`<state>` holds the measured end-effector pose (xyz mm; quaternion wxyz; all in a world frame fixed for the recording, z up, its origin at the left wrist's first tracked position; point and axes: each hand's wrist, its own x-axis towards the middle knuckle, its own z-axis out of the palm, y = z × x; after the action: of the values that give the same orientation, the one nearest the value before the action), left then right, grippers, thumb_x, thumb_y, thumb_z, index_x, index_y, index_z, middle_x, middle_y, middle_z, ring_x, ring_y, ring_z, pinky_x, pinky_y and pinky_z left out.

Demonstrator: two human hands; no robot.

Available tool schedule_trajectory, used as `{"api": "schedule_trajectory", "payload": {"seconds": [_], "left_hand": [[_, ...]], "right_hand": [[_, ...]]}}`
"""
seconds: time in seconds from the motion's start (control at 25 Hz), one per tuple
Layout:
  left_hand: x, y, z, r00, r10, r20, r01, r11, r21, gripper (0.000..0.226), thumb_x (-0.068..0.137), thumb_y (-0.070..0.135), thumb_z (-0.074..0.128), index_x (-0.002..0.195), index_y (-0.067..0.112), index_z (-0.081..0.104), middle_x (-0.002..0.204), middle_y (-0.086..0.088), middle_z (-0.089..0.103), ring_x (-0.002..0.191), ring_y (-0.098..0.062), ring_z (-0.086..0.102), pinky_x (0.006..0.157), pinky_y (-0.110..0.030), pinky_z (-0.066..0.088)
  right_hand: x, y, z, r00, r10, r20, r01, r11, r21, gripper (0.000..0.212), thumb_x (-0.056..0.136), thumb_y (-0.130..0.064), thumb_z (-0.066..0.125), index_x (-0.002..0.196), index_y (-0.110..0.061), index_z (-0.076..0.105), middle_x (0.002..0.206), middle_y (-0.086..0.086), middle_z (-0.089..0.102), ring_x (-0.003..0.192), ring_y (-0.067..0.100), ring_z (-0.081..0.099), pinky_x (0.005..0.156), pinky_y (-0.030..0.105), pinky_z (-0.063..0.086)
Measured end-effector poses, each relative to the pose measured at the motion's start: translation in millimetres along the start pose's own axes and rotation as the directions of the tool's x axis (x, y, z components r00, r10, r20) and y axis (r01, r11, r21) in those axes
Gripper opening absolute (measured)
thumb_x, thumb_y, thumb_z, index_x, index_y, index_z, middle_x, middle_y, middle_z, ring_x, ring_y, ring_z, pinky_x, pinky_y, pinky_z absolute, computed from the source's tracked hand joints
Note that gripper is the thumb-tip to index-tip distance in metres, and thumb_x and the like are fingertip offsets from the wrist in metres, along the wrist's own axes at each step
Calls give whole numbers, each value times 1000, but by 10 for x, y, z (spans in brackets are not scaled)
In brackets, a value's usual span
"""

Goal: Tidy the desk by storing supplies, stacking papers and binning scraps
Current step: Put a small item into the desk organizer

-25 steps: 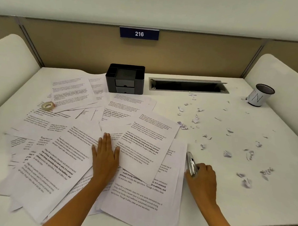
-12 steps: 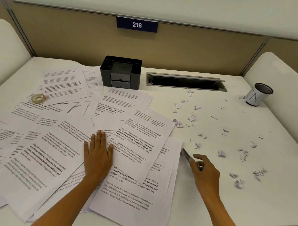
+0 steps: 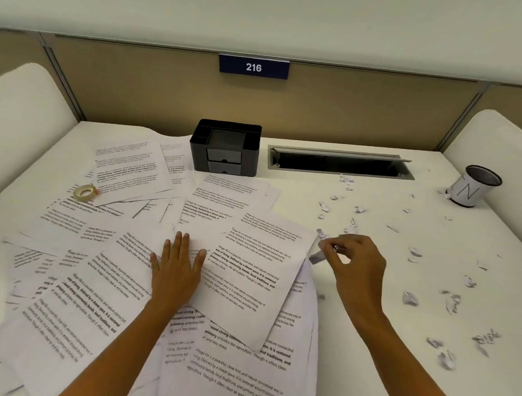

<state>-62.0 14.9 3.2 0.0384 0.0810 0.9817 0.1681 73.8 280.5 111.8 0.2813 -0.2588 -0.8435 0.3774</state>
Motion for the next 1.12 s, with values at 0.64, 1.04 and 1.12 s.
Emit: {"api": "schedule_trajectory", "payload": {"seconds": [0.64, 1.04, 1.12], "left_hand": [[163, -142, 211, 985, 55, -163, -41, 995, 89, 67, 93, 59, 12, 150, 25, 3, 158, 3, 2, 146, -19, -3, 118, -48, 2], [184, -126, 183, 989, 21, -146, -12, 998, 64, 66, 94, 56, 14, 150, 25, 3, 158, 4, 1, 146, -17, -3, 117, -48, 4], [186, -122, 178, 989, 25, -148, -17, 998, 53, 65, 94, 55, 17, 150, 24, 4, 159, 4, 2, 146, -17, -2, 117, -48, 5]], "right_hand": [[1743, -1365, 1650, 927, -365, 83, 341, 916, 213, 19, 79, -39, 70, 78, -20, 74, 81, -3, 67, 72, 5, 56, 61, 6, 39], [2429, -1801, 3050, 940, -280, 197, 274, 960, 54, 34, 82, -42, 65, 70, -10, 66, 85, 7, 64, 71, 11, 54, 53, 14, 30], [2448, -1817, 3211, 938, -258, 233, 274, 961, -37, 36, 84, -42, 63, 76, -7, 65, 92, 9, 63, 74, 13, 51, 59, 20, 34]]}}
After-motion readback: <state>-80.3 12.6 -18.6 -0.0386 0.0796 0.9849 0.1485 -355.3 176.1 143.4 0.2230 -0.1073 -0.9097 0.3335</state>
